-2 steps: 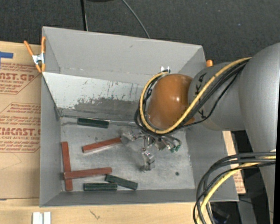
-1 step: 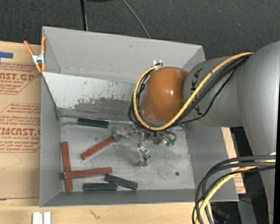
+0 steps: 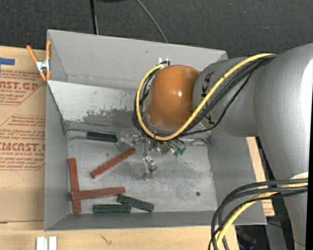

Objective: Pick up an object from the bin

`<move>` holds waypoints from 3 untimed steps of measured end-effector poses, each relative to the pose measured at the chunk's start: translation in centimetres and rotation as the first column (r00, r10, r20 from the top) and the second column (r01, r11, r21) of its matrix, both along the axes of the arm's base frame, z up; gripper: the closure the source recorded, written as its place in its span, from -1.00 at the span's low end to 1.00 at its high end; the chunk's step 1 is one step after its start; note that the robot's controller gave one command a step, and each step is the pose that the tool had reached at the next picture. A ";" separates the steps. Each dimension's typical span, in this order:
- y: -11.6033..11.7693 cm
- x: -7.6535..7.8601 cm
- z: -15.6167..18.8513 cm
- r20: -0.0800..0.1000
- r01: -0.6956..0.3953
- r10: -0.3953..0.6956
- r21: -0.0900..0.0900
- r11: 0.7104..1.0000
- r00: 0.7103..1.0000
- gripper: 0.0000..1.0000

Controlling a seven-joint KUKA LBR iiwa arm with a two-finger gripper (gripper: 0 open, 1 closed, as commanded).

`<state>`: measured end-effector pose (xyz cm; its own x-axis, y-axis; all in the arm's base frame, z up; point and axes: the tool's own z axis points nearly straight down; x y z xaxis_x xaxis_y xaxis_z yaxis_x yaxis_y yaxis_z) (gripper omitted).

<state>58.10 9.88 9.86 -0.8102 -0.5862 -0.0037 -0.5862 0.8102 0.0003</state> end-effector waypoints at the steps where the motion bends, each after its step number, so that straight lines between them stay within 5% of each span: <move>1: 5.7 -0.6 -2.9 -0.002 0.067 -0.067 0.000 0.998 0.998 1.00; 2: 5.7 -0.6 -2.9 -0.001 0.067 -0.067 0.000 0.998 0.998 1.00; 3: 4.9 -0.7 9.5 0.000 -0.028 0.028 0.000 1.000 1.000 1.00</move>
Offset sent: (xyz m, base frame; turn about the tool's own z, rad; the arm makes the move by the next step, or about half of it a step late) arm 0.0000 0.0000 0.0000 0.0000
